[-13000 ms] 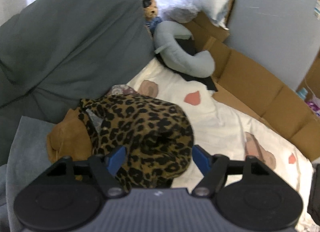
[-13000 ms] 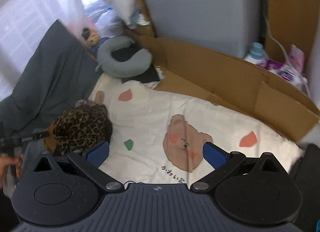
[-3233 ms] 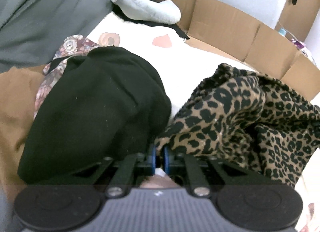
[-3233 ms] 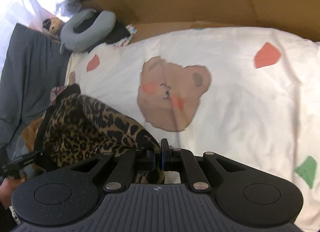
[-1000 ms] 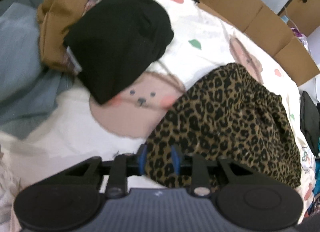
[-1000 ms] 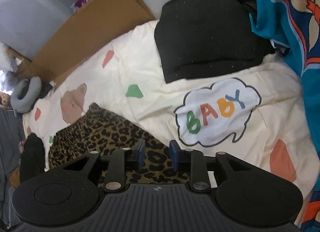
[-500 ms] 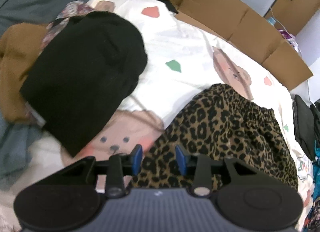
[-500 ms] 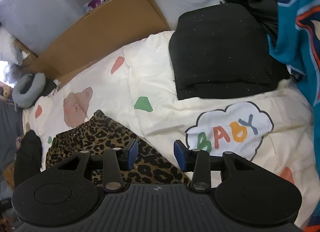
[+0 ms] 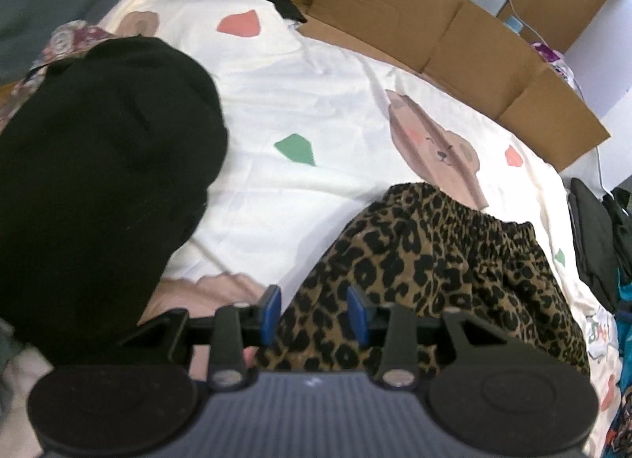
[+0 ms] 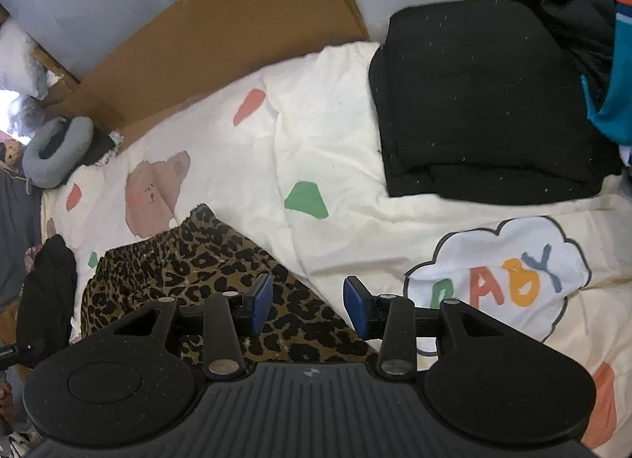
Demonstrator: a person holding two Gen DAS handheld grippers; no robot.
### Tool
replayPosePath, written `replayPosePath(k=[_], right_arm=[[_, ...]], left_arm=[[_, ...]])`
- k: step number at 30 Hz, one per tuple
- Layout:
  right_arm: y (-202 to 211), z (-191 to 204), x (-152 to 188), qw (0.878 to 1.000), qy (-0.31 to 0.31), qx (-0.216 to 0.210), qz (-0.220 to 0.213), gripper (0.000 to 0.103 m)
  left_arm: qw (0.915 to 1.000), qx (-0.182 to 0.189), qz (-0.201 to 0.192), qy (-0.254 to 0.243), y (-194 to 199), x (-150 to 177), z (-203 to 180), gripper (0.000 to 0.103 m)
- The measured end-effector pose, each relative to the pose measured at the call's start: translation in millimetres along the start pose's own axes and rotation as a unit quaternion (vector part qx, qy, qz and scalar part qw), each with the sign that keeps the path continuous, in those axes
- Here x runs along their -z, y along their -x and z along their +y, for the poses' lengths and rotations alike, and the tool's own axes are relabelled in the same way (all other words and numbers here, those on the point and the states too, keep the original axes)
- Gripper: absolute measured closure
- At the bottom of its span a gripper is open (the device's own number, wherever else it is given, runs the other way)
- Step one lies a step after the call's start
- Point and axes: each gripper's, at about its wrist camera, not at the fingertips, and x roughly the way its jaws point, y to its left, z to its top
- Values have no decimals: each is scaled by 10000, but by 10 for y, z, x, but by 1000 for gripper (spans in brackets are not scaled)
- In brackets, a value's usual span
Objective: Fold clothes
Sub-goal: 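Open both tools and lay the trousers flat on the duvet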
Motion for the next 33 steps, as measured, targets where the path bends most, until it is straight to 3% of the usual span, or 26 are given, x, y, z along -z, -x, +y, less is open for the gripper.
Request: replayPosePath(k=[4,10,12,21,28,33], right_arm=[[-144,97,-42,9993,283,251,66,52],[-309,253,-84,9968,664,428,137,37],[-333,305,-96,9961,762,443,98,30],[-468,581,-109,9909,1246,518,8,15],[-615,683,-175,9885,1484,232,187,13],[-784,847,-263,9789,2019,25,321,14]], left_arm=[[9997,145,3,-184,-177,-95,-101,64],[9990,322,-14,-312,-385,-198,-241,64],[9987,381,-29,-346,-445,-228,-296,64],[9972,548,-3,-506,-618,-328,-487,64],[9968,530,41,-602,-724,-419,-496,63],[9956,564,85,-738,-794,-523,-487,64]])
